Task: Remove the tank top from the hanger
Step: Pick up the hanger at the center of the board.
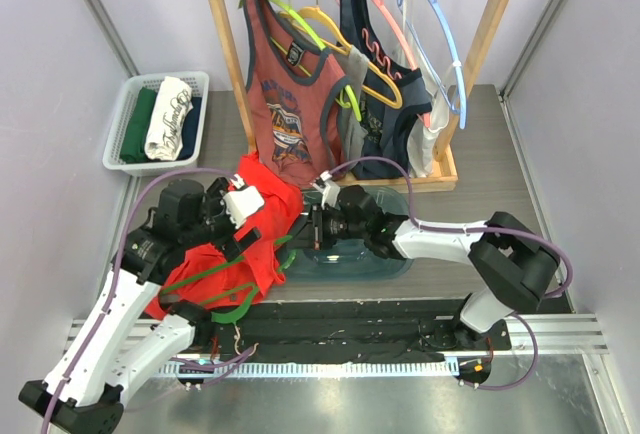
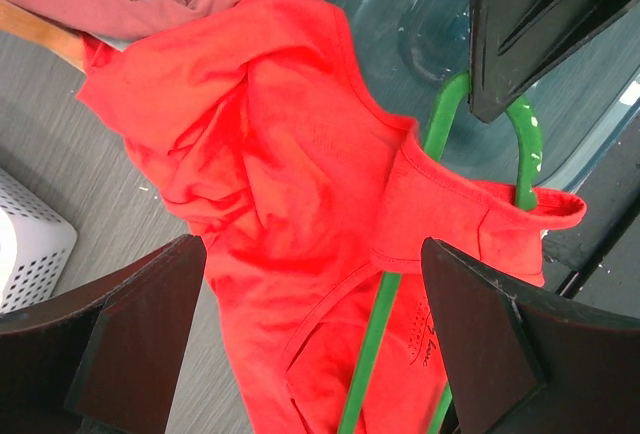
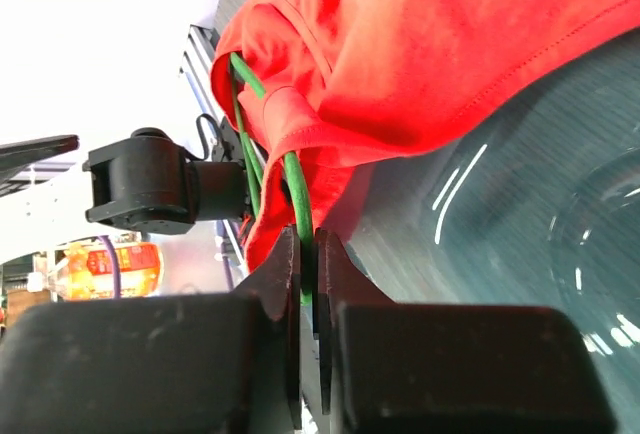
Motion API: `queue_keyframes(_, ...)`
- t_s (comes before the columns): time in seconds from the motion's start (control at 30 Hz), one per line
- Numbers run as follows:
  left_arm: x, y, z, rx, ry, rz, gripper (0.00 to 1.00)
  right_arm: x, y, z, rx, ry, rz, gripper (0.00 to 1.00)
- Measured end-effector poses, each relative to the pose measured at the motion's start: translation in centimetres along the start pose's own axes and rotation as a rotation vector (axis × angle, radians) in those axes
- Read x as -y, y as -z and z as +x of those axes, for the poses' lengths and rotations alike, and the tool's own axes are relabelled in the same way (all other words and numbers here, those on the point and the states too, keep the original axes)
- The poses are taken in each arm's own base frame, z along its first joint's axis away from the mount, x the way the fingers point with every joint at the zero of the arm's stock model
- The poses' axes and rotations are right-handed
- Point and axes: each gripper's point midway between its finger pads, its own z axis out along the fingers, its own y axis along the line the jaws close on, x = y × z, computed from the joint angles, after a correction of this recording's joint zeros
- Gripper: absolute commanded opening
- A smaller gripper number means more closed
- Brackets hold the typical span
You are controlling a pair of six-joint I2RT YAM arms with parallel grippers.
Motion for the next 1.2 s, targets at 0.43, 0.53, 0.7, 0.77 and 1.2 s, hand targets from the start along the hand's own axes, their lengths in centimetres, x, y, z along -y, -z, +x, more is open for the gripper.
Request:
queue_keyframes(0.43, -3.8, 6.8, -10.1, 0.248, -0.1, -0.137, 1.0, -4.5, 6.4, -10.5, 0.183, -0.131, 0.114, 0.01)
queue_keyframes(0.53, -4.3, 10.2, -13.5, 0.355, -0.171, -0.177, 1.0, -3.4, 9.7, -13.8, 0.277, -0.215, 0.189, 0.01)
queue_keyframes(0.7, -2.7, 14.6, -14.8, 0.483, -0.331, -0.215, 1.0, -1.4, 13.9, -16.2, 0.367, -0.377, 0.255, 0.01)
queue_keyframes(0.77, -1.9, 15.4, -14.1, 0.504, -0.403, -0.232, 1.0, -0.9, 15.0, -16.6, 0.381, -0.446, 0.259, 0.01)
queue_keyframes(1.2, 1.5, 4.0, 1.0, 0.252, -0.587, -0.168, 1.0, -4.6, 17.9, -16.0, 0.389, -0.649, 0.106, 0.01)
